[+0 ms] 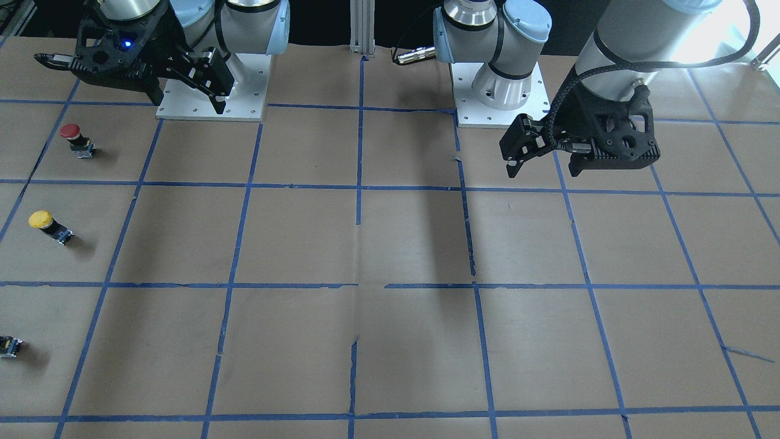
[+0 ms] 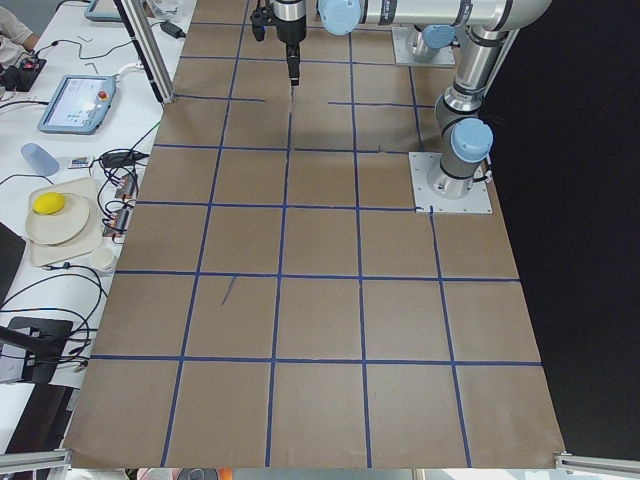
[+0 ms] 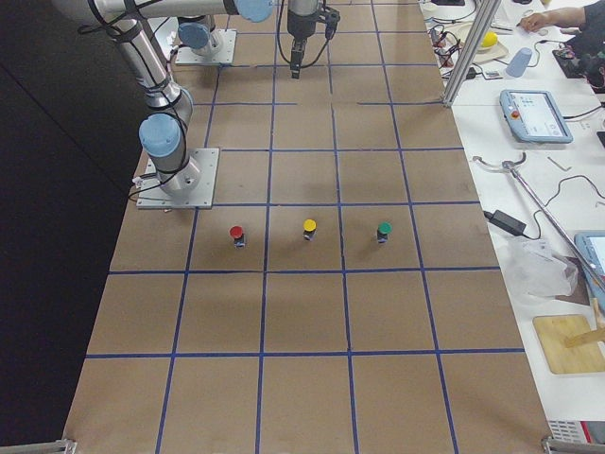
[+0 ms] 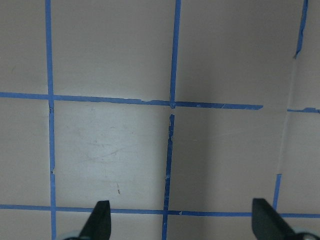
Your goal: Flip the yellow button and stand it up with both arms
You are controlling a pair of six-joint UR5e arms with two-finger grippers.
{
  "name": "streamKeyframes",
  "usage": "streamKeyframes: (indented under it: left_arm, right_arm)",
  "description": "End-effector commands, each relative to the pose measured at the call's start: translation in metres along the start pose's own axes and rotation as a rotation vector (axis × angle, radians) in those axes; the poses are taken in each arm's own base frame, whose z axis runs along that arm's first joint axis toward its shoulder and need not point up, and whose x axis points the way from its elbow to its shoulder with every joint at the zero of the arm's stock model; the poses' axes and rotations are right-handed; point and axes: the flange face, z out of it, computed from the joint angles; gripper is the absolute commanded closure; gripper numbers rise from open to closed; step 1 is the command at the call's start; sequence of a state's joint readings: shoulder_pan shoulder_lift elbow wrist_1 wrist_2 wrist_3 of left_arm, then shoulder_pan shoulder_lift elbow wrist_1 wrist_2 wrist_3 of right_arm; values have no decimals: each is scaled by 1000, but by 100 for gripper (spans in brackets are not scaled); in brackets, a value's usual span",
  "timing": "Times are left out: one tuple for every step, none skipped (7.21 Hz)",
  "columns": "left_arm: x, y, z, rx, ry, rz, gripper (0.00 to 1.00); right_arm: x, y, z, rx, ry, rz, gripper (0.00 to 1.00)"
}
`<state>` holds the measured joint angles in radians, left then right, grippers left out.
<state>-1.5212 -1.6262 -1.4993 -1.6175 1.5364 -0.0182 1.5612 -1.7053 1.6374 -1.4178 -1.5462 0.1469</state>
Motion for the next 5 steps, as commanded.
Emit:
streamKeyframes:
  left_arm:
    - [0,1,-1,0,-1,0,0]
    - [1,0,1,-3,-1,2,0]
    - [3,2,0,-2,-1,6,0]
    - [9,2,3,-8,-17,21,0]
    - [11,3,2,0,-34,31,0]
  right_arm:
    - [0,0,1,-6,-2,2,0]
    - [1,1,4,-10,0,2,0]
    - [1,0,4,-10,0,3,0]
    - [2,0,4,-10,-2,6,0]
    - [2,0,4,-10,-1,6,0]
